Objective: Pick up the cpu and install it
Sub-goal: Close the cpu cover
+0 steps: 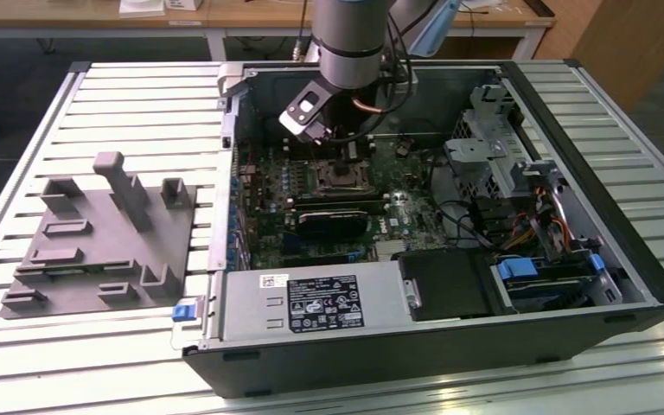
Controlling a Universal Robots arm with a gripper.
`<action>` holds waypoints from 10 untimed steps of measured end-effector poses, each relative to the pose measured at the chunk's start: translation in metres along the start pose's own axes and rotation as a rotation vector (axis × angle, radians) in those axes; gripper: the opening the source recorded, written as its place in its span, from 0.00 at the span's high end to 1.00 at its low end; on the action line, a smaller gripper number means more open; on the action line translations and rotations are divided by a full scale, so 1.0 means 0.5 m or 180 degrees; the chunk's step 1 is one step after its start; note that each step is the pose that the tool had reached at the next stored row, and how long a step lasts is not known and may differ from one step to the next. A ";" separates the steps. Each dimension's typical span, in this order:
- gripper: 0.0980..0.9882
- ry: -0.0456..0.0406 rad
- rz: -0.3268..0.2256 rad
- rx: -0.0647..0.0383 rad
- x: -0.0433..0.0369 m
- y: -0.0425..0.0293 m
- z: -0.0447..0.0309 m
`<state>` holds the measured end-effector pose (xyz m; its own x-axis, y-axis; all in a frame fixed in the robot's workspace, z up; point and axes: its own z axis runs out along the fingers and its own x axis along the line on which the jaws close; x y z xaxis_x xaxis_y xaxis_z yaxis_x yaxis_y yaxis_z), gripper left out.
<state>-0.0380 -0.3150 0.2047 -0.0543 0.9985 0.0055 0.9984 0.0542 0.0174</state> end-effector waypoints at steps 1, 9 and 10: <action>0.99 0.0001 0.0000 -0.0002 0.000 -0.002 0.000; 0.99 -0.0001 -0.0001 -0.0006 0.001 -0.029 -0.001; 0.99 0.0000 -0.0001 -0.0007 0.001 -0.031 -0.001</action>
<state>-0.0534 -0.3154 0.2047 -0.0547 0.9985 0.0053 0.9983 0.0546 0.0195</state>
